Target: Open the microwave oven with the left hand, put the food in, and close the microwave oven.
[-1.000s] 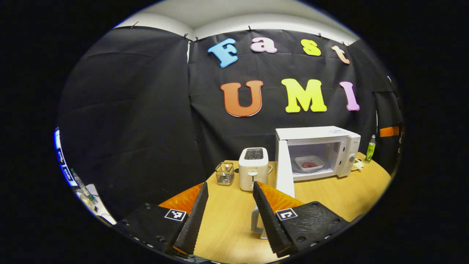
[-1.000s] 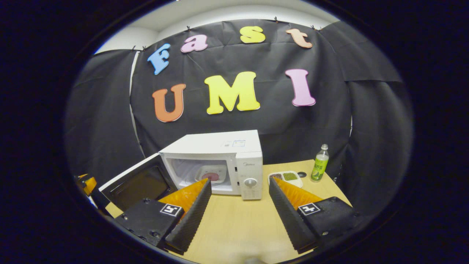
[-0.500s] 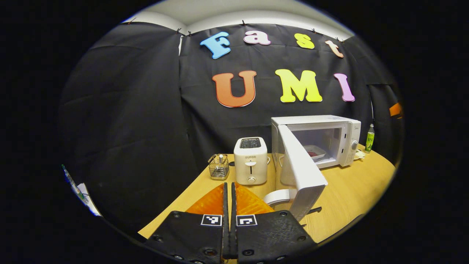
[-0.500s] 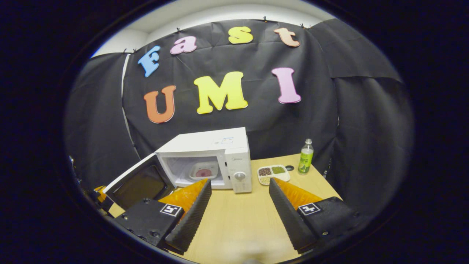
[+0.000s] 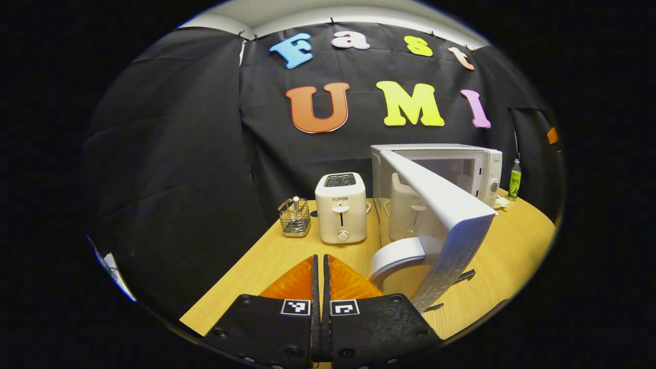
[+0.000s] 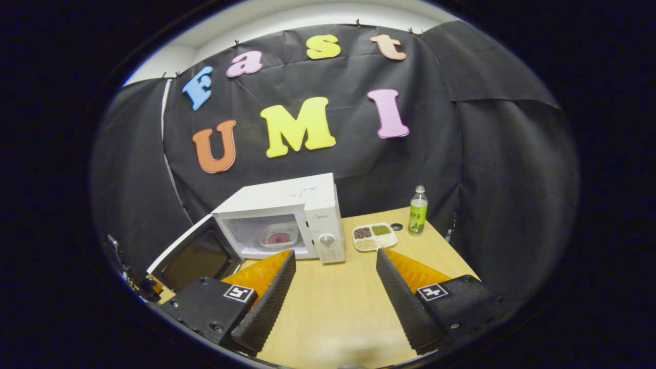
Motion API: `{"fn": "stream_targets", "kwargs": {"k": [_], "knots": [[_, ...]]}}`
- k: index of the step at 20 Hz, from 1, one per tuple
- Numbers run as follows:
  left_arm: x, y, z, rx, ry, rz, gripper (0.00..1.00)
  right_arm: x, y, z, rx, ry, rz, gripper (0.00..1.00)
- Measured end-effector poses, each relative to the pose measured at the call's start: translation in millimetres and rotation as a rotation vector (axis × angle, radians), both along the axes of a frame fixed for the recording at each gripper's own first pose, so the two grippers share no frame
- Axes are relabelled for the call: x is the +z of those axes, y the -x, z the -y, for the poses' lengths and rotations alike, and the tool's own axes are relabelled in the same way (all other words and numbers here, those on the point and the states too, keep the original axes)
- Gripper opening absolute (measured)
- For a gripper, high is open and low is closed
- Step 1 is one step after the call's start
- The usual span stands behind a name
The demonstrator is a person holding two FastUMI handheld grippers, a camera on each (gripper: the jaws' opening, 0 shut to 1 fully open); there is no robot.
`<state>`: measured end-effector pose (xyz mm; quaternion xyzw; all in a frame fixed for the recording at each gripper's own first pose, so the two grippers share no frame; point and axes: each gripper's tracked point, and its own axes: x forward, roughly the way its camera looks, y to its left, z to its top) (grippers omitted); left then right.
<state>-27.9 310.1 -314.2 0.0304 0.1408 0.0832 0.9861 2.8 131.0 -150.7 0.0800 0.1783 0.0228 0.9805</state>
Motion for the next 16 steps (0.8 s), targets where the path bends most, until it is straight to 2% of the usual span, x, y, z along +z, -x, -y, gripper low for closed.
{"fn": "stream_targets", "kwargs": {"k": [1,2,3,4,5,6,7,8,9,10,12,13,14,16], "knots": [[2,1,10,-0.014,-0.005,0.006,0.0,0,0,3,-0.001,0.002,-0.001,1.0],[3,2,19,-0.028,-0.002,0.005,0.0,0,0,5,0.0,0.001,-0.002,1.0],[4,2,31,-0.044,-0.001,0.009,0.0,-1,1,7,-0.001,0.002,-0.006,0.91],[3,2,43,-0.056,-0.001,0.009,0.0,-1,1,10,0.002,0.007,-0.009,0.91],[3,1,54,-0.067,0.003,0.01,0.0,0,0,13,0.001,0.013,-0.01,1.0],[6,1,66,-0.08,0.01,0.02,0.0,1,0,14,0.006,0.013,-0.009,0.91],[9,0,80,-0.091,0.022,0.024,0.0,1,0,14,0.014,0.01,-0.014,1.0],[12,-2,95,-0.105,0.032,0.033,0.0,2,1,15,0.023,0.005,-0.017,0.91],[17,-4,111,-0.125,0.041,0.044,0.0,3,0,17,0.023,0.0,-0.019,0.91],[20,-7,125,-0.148,0.042,0.049,0.0,4,-1,20,0.026,0.001,-0.017,1.0],[24,-15,156,-0.189,0.042,0.059,0.0,8,-3,23,0.033,0.003,-0.011,1.0],[28,-19,170,-0.211,0.044,0.064,0.0,9,-3,25,0.038,0.003,-0.012,0.91],[32,-24,184,-0.236,0.045,0.075,0.0,11,-4,27,0.045,-0.002,-0.01,1.0],[35,-33,211,-0.275,0.047,0.074,0.0,12,-7,32,0.056,-0.014,-0.013,1.0]]}}
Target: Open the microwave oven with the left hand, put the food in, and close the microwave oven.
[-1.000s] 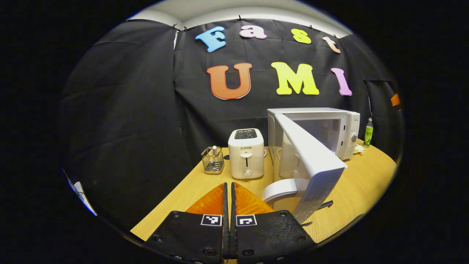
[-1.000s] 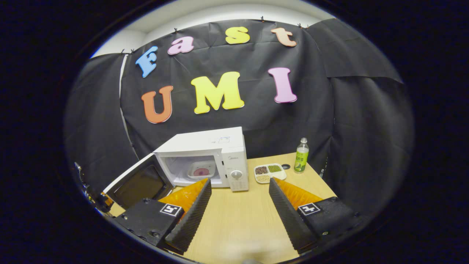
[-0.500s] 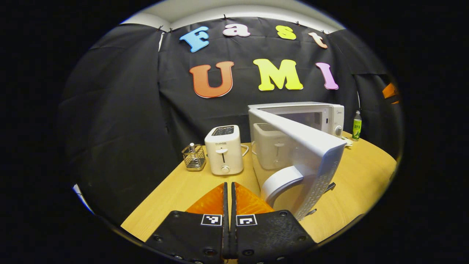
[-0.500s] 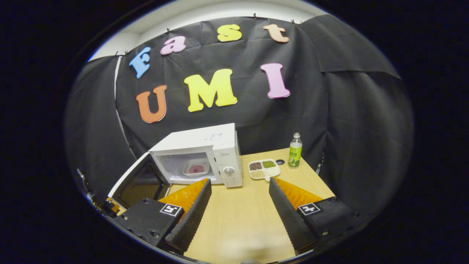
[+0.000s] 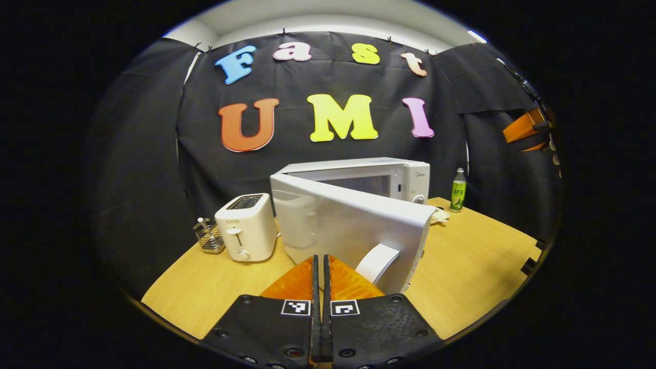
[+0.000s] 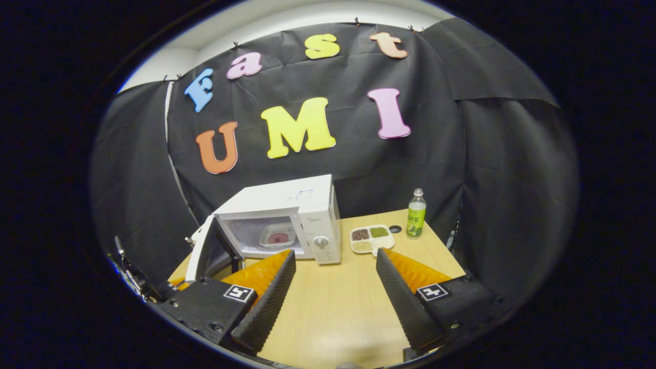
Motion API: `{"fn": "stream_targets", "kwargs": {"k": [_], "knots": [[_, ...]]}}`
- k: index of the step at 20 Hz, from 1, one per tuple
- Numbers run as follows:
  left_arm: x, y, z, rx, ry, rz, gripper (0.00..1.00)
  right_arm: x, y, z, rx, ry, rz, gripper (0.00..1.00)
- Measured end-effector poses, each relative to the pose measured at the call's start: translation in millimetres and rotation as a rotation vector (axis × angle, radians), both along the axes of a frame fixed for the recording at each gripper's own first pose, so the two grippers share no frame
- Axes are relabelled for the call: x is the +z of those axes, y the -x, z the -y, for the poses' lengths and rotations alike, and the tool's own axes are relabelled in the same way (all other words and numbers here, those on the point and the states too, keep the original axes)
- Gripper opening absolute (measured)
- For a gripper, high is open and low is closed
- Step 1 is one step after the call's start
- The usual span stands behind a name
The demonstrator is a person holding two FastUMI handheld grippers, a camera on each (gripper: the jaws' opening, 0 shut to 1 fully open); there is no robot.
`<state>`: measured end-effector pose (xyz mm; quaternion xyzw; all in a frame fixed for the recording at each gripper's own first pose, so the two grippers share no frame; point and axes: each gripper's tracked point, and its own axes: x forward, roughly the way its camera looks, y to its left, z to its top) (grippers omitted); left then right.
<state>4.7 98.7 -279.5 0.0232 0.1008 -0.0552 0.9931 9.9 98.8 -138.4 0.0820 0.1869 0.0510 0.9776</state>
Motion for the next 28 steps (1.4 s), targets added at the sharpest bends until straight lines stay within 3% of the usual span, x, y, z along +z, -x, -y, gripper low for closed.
{"fn": "stream_targets", "kwargs": {"k": [1,2,9,10,11,12,13,14,15,16,17,18,27,28], "knots": [[2,-6,13,-0.016,0.0,0.003,0.0,1,-2,6,-0.004,-0.001,0.001,0.91],[4,-13,25,-0.028,0.003,0.007,0.0,3,-4,12,-0.007,-0.001,0.004,1.0],[10,-54,88,-0.089,0.017,0.015,0.0,3,-17,55,-0.048,-0.007,-0.009,1.0],[11,-60,96,-0.093,0.028,0.014,0.0,2,-18,61,-0.053,-0.006,-0.009,0.9],[11,-67,104,-0.098,0.033,0.014,0.0,1,-20,66,-0.059,-0.005,-0.013,1.0],[12,-75,111,-0.103,0.032,0.016,0.0,1,-21,69,-0.061,-0.01,-0.015,0.91],[12,-83,119,-0.111,0.029,0.017,0.0,0,-22,73,-0.065,-0.013,-0.019,1.0],[12,-89,125,-0.115,0.028,0.017,0.0,-1,-24,77,-0.068,-0.013,-0.021,0.9],[14,-97,131,-0.116,0.033,0.022,0.0,-4,-25,81,-0.072,-0.011,-0.025,1.0],[14,-105,137,-0.117,0.037,0.023,0.0,-6,-28,86,-0.077,-0.012,-0.029,0.9],[13,-114,143,-0.118,0.038,0.022,0.0,-8,-30,90,-0.083,-0.015,-0.034,0.91],[12,-122,148,-0.117,0.038,0.019,0.0,-9,-32,93,-0.088,-0.022,-0.039,1.0],[3,-180,168,-0.129,0.018,0.008,0.0,-17,-44,115,-0.111,-0.02,-0.062,1.0],[1,-186,168,-0.125,0.02,0.005,0.0,-18,-46,113,-0.109,-0.022,-0.065,0.91]]}}
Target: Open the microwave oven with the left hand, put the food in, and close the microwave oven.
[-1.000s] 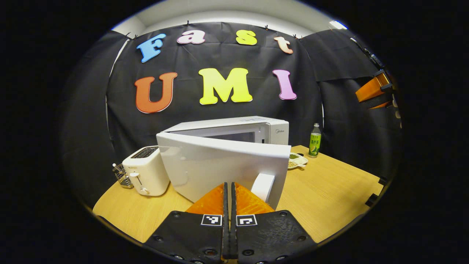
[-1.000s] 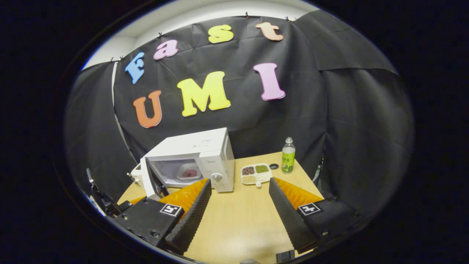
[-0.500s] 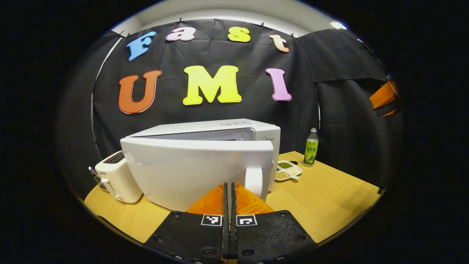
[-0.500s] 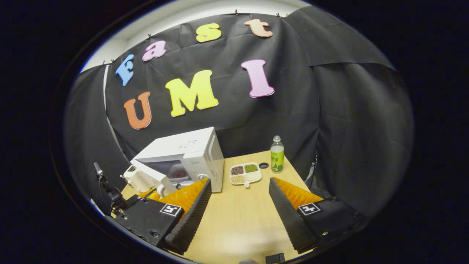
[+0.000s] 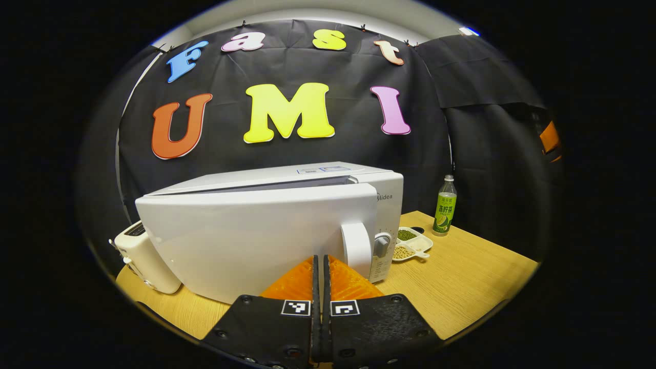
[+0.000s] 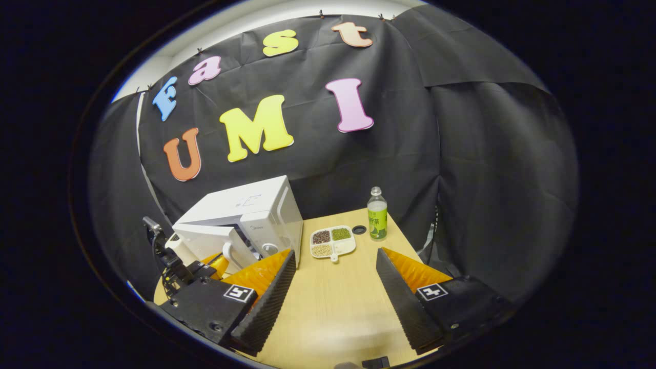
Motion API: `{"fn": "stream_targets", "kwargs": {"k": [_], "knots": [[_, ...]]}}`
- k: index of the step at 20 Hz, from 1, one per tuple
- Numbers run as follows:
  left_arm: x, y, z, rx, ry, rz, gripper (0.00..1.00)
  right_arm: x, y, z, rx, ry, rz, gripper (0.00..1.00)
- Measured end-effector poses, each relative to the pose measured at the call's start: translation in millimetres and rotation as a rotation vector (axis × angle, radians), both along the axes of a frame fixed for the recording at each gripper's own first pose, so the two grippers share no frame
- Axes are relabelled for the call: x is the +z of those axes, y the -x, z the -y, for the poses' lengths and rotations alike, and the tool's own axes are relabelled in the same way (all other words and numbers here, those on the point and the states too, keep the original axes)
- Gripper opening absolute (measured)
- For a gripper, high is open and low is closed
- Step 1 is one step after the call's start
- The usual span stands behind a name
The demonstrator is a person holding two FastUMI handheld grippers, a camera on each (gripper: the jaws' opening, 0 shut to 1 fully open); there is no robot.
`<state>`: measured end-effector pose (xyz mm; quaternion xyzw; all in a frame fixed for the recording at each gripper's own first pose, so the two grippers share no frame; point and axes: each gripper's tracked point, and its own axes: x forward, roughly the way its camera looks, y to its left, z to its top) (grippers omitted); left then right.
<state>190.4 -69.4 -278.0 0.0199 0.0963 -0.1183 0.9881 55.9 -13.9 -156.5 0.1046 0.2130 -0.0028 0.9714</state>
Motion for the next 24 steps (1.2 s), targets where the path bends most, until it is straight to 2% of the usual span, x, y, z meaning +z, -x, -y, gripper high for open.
{"fn": "stream_targets", "kwargs": {"k": [1,3,4,5,14,15,16,18,23,24], "knots": [[0,-5,1,-0.001,0.009,-0.001,0.0,0,-2,-1,0.002,0.001,-0.001,1.0],[1,-16,1,0.004,0.016,0.003,0.0,2,-4,-5,0.007,0.009,0.007,1.0],[1,-20,4,0.003,0.019,0.004,0.0,3,-6,-7,0.009,0.012,0.009,0.91],[0,-24,5,0.003,0.015,0.002,0.0,4,-6,-10,0.012,0.012,0.012,1.0],[2,-43,6,-0.012,0.016,0.013,0.0,-3,-10,-18,0.013,0.01,-0.015,1.0],[2,-46,6,-0.01,0.028,0.011,0.0,-4,-11,-19,0.01,0.01,-0.017,0.9],[4,-49,8,-0.011,0.042,0.007,0.0,-5,-11,-21,0.01,0.008,-0.02,1.0],[-1,-56,8,-0.005,0.048,-0.025,0.0,-5,-8,-26,0.016,0.011,-0.026,1.0],[0,-44,11,-0.01,0.052,-0.038,0.0,2,-5,-40,0.03,0.029,-0.012,1.0],[0,-36,10,-0.013,0.052,-0.04,0.0,4,-4,-42,0.034,0.034,-0.007,0.91]]}}
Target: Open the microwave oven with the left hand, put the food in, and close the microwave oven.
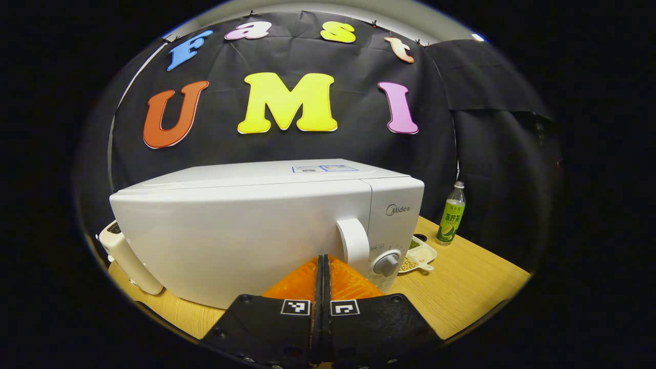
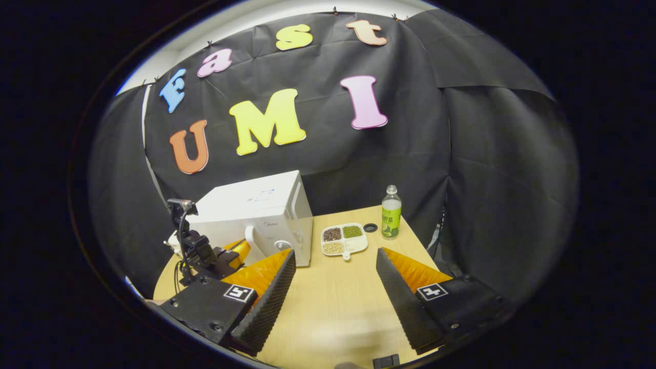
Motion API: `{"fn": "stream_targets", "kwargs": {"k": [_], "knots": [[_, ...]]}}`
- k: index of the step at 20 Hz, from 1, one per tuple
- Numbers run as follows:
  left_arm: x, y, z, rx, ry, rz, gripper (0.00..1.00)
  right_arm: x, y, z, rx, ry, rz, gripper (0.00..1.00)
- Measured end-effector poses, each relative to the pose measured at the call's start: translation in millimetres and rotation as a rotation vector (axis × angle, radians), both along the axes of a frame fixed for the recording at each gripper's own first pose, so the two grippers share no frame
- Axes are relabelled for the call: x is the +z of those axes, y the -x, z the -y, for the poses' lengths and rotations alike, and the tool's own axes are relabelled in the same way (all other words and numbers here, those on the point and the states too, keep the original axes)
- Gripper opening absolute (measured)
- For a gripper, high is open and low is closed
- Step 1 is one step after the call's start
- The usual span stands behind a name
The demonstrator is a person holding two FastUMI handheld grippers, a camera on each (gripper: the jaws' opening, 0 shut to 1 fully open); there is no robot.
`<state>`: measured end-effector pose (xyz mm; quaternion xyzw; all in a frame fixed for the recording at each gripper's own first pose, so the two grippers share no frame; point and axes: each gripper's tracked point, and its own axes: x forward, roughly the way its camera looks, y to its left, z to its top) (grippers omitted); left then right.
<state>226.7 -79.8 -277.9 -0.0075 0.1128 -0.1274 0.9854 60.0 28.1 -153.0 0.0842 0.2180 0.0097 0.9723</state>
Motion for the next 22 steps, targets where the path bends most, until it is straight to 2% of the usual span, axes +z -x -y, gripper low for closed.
{"fn": "stream_targets", "kwargs": {"k": [3,4,6,7,8,9,10,11,12,13,14,15,17,18,22], "knots": [[4,18,-6,-0.002,-0.031,0.011,0.0,7,4,-7,0.009,0.003,0.022,0.91],[6,23,-9,0.003,-0.041,0.015,0.0,7,6,-10,0.011,0.001,0.025,1.0],[2,33,-17,0.015,-0.072,-0.005,0.01,6,10,-15,0.007,-0.005,0.025,1.0],[0,44,-15,-0.006,-0.07,-0.026,0.06,6,14,-20,0.012,-0.007,0.024,1.0],[-1,54,-15,-0.025,-0.062,-0.044,0.52,6,18,-25,0.017,0.0,0.026,0.91],[2,62,-18,-0.026,-0.059,-0.048,0.72,8,20,-29,0.024,0.021,0.038,0.91],[8,70,-27,-0.009,-0.072,-0.044,0.93,12,23,-33,0.031,0.041,0.053,1.0],[15,80,-35,0.003,-0.084,-0.042,0.94,16,27,-37,0.037,0.057,0.066,0.91],[26,92,-41,0.007,-0.081,-0.032,0.93,20,31,-43,0.044,0.064,0.079,1.0],[39,104,-48,0.015,-0.069,-0.023,0.92,26,35,-48,0.047,0.073,0.096,0.91],[53,116,-57,0.031,-0.056,-0.011,0.92,32,39,-52,0.051,0.083,0.113,1.0],[68,130,-68,0.052,-0.043,-0.002,0.92,39,43,-56,0.053,0.092,0.132,0.91],[103,156,-97,0.117,-0.018,0.028,0.92,52,51,-62,0.054,0.108,0.172,0.91],[118,169,-109,0.141,-0.002,0.045,0.92,59,55,-66,0.057,0.113,0.191,1.0],[178,218,-158,0.213,0.024,0.105,0.92,84,72,-73,0.047,0.134,0.265,1.0]]}}
